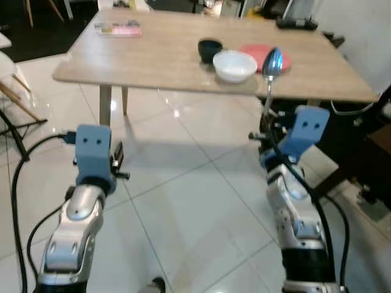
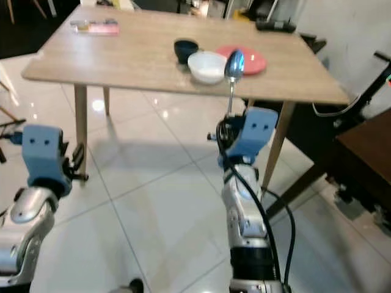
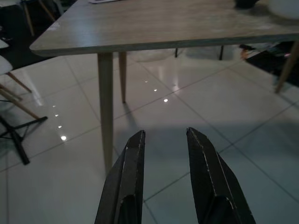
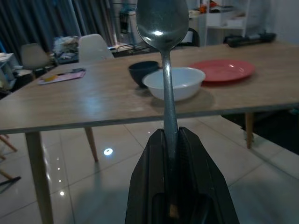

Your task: Setting the table

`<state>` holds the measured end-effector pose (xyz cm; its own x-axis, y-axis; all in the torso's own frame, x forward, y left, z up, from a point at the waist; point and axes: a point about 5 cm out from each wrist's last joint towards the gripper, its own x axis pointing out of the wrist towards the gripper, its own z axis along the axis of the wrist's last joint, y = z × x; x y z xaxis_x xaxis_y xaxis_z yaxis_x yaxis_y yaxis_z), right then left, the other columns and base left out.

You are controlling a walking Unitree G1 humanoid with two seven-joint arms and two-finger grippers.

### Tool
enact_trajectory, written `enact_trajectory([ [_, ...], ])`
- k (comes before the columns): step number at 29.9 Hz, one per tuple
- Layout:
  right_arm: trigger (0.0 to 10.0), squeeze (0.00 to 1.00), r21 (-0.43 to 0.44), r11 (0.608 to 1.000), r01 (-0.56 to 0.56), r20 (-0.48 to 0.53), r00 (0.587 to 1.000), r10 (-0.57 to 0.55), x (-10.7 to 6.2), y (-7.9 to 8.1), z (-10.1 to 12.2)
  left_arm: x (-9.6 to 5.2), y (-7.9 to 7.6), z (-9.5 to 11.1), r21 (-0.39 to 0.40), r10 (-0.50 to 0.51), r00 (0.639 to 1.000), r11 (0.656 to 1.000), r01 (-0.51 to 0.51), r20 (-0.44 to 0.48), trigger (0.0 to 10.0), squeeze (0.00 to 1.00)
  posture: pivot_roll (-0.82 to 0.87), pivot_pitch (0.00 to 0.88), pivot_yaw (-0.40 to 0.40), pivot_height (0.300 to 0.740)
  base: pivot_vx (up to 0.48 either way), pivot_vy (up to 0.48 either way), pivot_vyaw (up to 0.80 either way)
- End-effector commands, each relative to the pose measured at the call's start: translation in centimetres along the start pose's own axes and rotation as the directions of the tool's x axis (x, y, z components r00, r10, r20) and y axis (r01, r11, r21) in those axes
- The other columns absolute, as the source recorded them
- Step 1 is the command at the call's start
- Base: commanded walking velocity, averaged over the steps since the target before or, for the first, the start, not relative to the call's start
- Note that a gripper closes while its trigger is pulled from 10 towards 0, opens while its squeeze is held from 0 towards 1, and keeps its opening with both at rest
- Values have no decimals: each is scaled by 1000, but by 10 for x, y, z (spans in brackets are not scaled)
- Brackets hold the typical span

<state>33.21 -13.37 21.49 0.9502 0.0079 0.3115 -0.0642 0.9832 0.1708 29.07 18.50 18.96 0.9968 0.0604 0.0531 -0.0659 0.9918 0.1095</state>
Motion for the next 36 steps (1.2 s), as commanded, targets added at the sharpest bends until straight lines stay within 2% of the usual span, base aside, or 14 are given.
enact_trajectory([
  [1,10000,0,-3,999,33,7,999,-33,-2,-9,1,0,-5,-4,-5,-17,1000,1000,17,-19,10000,0,106,97,6,740,461,0,0],
  [9,10000,0,3,999,45,4,999,-45,-2,-11,1,0,-6,-4,-4,-18,1000,1000,18,-19,10000,0,107,96,6,740,458,0,-105],
  [18,10000,0,15,999,49,1,999,-49,-1,-12,1,0,-6,-4,-2,-23,1000,1000,23,-19,10000,0,105,96,8,740,454,0,-708],
  [36,10000,0,-33,999,15,26,1000,-15,4,-8,6,0,-7,-5,0,-26,1000,1000,26,-17,10000,0,108,89,7,740,447,0,0],
])
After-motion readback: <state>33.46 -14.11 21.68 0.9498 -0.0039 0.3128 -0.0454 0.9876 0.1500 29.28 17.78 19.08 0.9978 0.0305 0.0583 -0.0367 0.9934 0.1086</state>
